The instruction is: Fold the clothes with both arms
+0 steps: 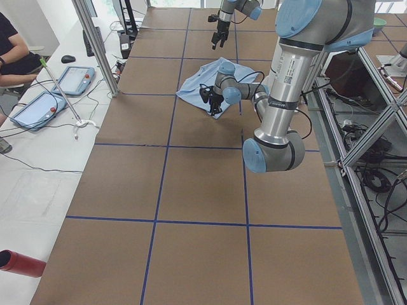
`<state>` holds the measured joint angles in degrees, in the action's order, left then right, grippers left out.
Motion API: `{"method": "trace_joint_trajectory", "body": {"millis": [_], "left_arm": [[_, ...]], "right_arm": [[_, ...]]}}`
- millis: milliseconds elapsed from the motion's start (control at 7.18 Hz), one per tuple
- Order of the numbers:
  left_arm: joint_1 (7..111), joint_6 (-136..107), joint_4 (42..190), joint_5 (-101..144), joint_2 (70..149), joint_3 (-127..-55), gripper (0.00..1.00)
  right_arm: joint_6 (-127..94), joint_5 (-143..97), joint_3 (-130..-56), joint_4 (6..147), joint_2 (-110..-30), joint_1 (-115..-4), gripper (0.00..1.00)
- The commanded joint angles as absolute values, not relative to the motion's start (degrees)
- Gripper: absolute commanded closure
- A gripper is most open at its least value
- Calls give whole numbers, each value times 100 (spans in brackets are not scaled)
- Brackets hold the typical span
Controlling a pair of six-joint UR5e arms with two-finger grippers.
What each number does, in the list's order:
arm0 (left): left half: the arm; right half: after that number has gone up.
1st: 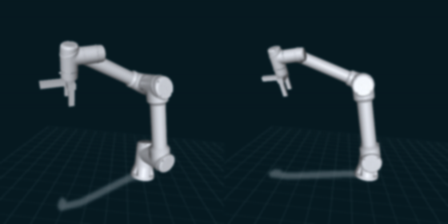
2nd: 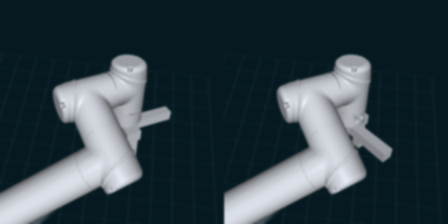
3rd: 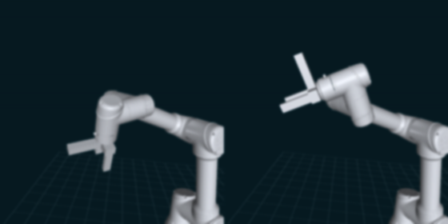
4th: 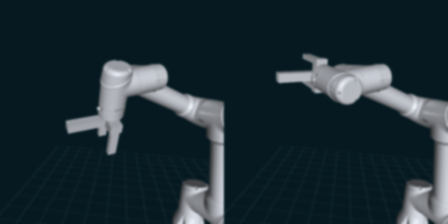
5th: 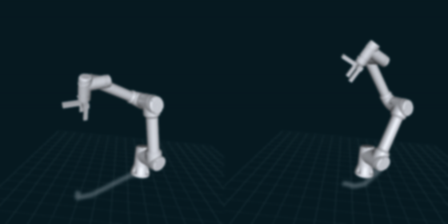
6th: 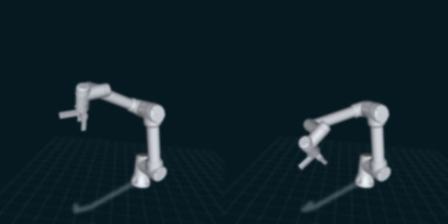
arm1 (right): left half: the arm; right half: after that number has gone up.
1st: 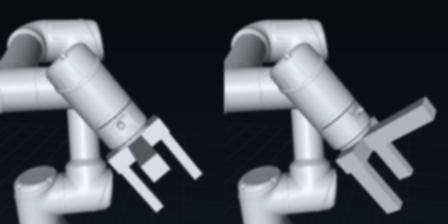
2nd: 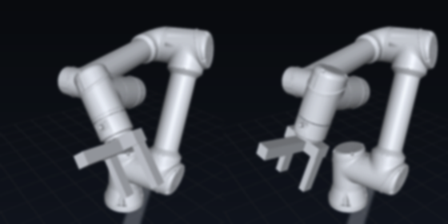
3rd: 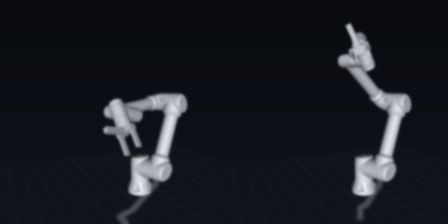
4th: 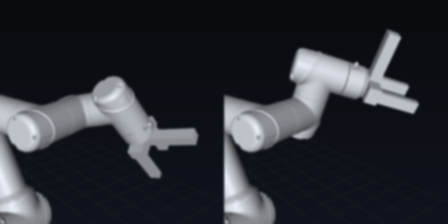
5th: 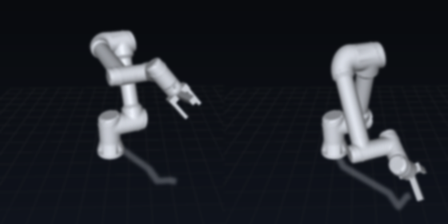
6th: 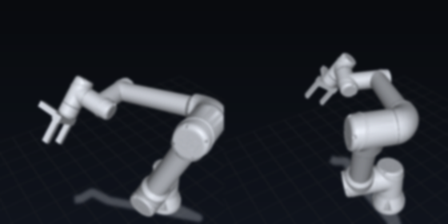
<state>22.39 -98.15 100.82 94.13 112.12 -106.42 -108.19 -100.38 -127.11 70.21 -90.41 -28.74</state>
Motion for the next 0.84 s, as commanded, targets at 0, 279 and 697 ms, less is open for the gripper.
{"method": "trace_joint_trajectory", "body": {"millis": [0, 279, 697], "left_arm": [[2197, -9984, 10134, 9431, 11250, -10617, 42], [2118, -9976, 10151, 9422, 11267, -10478, 42], [2083, -9976, 10151, 9439, 11276, -10398, 43]], "right_arm": [[-10819, -10037, -12709, 7022, -9026, -2883, 0], [-10828, -10037, -12709, 7022, -9018, -2883, 0], [-10819, -10046, -12709, 7022, -9026, -2883, 0]]}}
